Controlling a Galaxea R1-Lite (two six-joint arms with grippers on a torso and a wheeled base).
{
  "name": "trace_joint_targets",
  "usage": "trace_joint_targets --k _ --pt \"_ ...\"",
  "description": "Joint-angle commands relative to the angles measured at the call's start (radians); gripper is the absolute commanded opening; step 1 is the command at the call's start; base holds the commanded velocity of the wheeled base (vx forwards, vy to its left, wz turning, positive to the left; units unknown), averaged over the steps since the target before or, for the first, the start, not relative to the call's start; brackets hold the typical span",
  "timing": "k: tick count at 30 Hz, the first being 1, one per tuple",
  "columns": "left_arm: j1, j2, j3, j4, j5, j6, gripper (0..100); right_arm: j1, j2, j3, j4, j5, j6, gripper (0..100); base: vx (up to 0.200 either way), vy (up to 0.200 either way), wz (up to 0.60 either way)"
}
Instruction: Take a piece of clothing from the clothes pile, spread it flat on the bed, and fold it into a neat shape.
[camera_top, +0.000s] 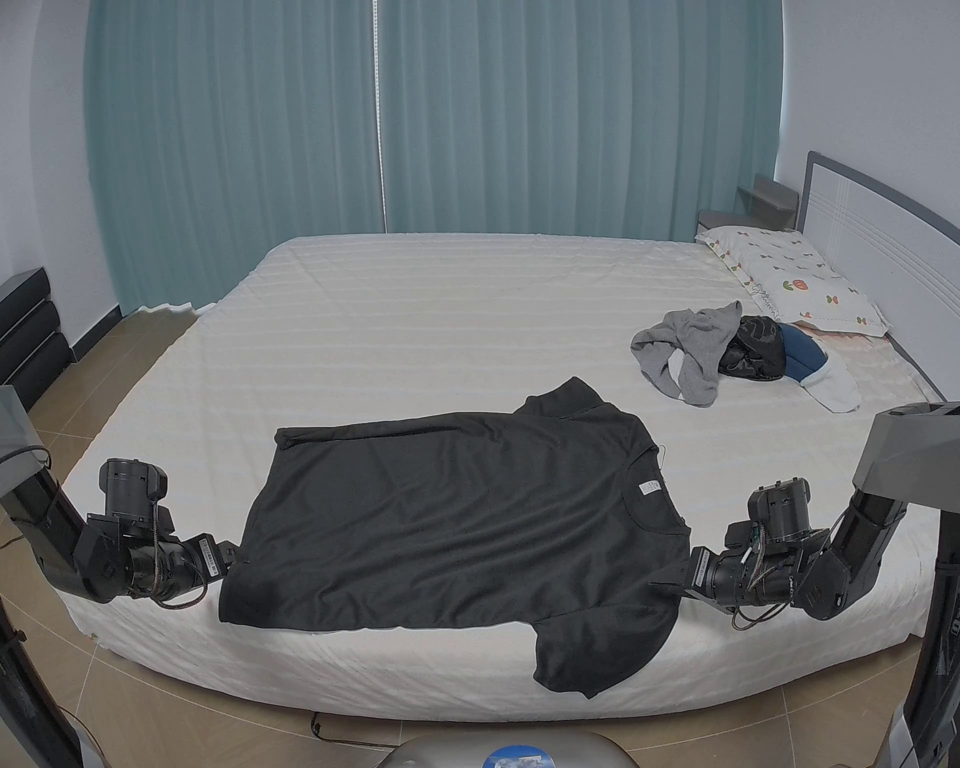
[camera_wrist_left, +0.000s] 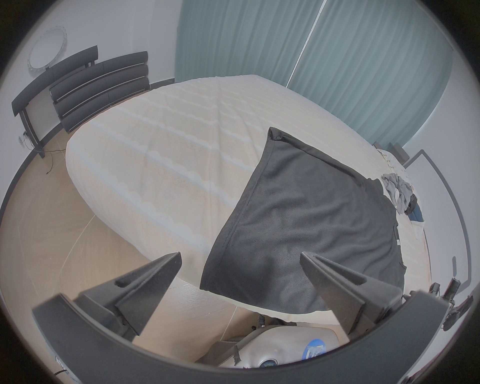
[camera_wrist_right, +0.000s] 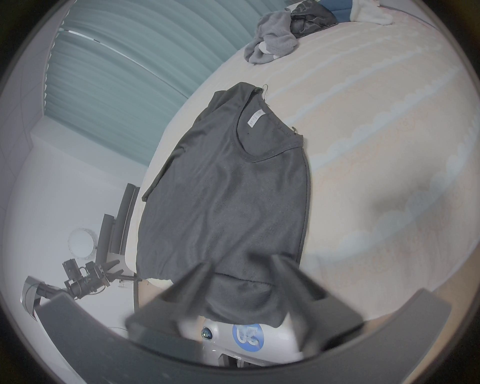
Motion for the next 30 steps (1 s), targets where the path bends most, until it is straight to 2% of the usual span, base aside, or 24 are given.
trace_joint_targets --k 1,7,14,19,20,30 --pt "0.000 0.001 -0.001 0.000 0.000 -0.001 100 0.000 0.041 0.000 -0.004 -0.012 0.004 0 0.000 0.000 0.00" --pt "0.000 -0.001 0.001 0.000 0.000 0.001 100 -0.006 0.010 0.029 0.007 -0.061 -0.004 0 0.000 0.000 0.00" --pt "0.000 -0.001 0.001 0.000 0.000 0.001 100 -0.049 -0.078 0.097 0.009 -0.061 -0.038 0 0.000 0.000 0.00" --pt "0.000 -0.001 0.001 0.000 0.000 0.001 100 -0.060 -0.064 0.094 0.007 -0.051 -0.044 0 0.000 0.000 0.00" --pt "0.000 -0.001 0.001 0.000 0.000 0.001 100 -0.058 -0.058 0.089 0.007 -0.048 -0.044 100 0.000 0.000 0.00" --pt "0.000 0.010 -0.001 0.000 0.000 -0.001 100 -0.025 0.061 0.000 -0.036 -0.037 0.002 100 0.000 0.000 0.00"
